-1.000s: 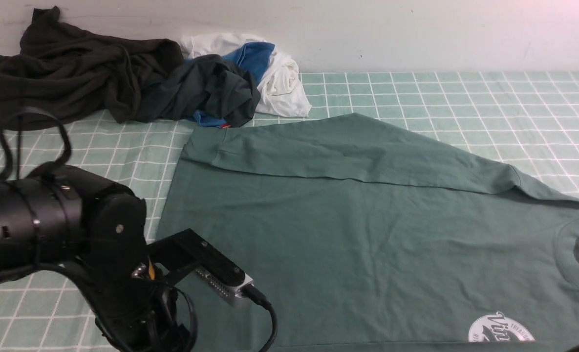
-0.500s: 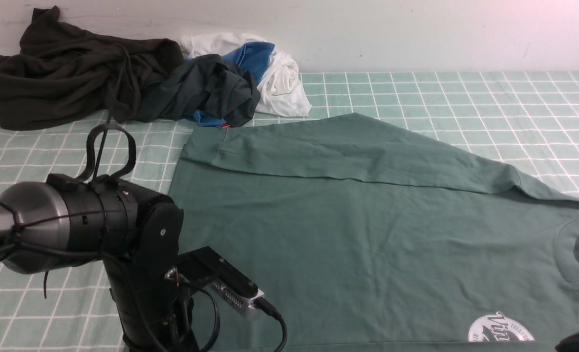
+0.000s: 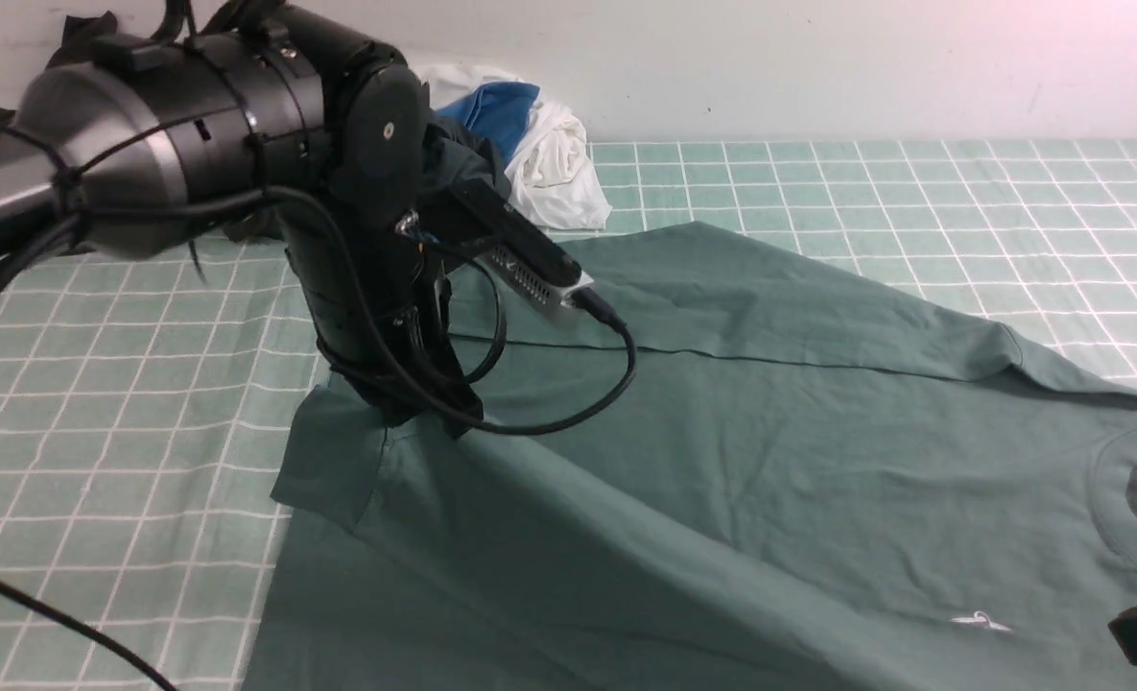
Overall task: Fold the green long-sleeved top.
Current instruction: Use the left arm to drag and place the cuff at the centered position on the left edge of the fabric
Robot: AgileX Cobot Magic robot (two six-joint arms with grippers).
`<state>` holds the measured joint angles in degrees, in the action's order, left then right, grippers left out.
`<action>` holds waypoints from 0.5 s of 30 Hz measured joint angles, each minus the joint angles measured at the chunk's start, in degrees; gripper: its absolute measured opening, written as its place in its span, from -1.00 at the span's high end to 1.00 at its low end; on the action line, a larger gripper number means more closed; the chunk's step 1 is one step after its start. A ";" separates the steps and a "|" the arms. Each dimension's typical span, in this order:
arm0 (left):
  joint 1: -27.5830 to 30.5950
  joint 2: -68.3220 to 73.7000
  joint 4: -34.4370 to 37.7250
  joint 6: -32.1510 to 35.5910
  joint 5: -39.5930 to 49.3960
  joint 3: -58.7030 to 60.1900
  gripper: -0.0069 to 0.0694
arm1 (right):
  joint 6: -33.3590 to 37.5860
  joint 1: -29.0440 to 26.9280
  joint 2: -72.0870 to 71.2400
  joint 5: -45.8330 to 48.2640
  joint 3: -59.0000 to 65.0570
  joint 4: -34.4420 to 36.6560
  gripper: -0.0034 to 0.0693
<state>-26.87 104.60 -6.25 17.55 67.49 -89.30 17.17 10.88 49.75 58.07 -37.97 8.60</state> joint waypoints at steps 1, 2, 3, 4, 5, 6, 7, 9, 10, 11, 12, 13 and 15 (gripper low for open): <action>0.61 1.95 -0.08 0.00 0.29 -2.12 0.74 | -1.23 0.00 0.00 -0.06 0.00 -1.24 0.94; 1.03 3.25 -0.13 0.00 0.40 -3.36 0.74 | -2.33 0.00 0.00 -0.06 0.00 -2.15 0.94; 1.68 5.19 -0.25 0.00 0.40 -4.98 0.74 | -3.46 0.00 0.00 -0.06 0.00 -3.12 0.94; 2.16 6.76 -0.25 0.00 0.34 -6.12 0.73 | -4.29 0.00 0.00 -0.06 0.00 -3.68 0.94; 2.56 8.28 -0.25 0.00 0.17 -7.07 0.72 | -4.93 0.00 0.00 -0.06 0.00 -4.10 0.94; 2.70 8.87 -0.25 0.02 0.07 -7.25 0.71 | -5.13 0.00 0.00 -0.12 0.00 -4.10 0.94; 3.04 10.24 -0.25 0.02 -0.26 -8.23 0.68 | -5.75 0.00 0.00 -0.20 0.00 -4.42 0.94; 3.54 12.90 -0.25 -0.12 -1.29 -9.91 0.57 | -6.09 0.00 0.00 -0.49 0.00 -4.42 0.94; 3.77 13.88 -0.25 -0.60 -1.81 -10.78 0.48 | -6.14 0.00 0.00 -0.74 0.00 -4.42 0.94; 4.02 14.73 -0.25 -1.53 -2.06 -11.77 0.39 | -6.14 0.00 0.00 -0.93 0.00 -4.42 0.94; 4.26 15.28 -0.20 -2.95 -2.31 -12.65 0.28 | -6.20 0.00 0.00 -1.40 0.00 -4.48 0.94; 4.66 15.81 -0.20 -3.97 -2.59 -13.65 0.21 | -6.25 0.00 0.00 -1.57 0.00 -4.48 0.94; 5.61 16.71 -0.15 -6.55 -3.12 -15.61 0.07 | -6.30 0.00 0.00 -2.04 0.00 -4.48 0.94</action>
<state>-21.26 121.31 -6.40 11.00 64.37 -104.90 10.87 10.88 49.75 56.02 -37.97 4.11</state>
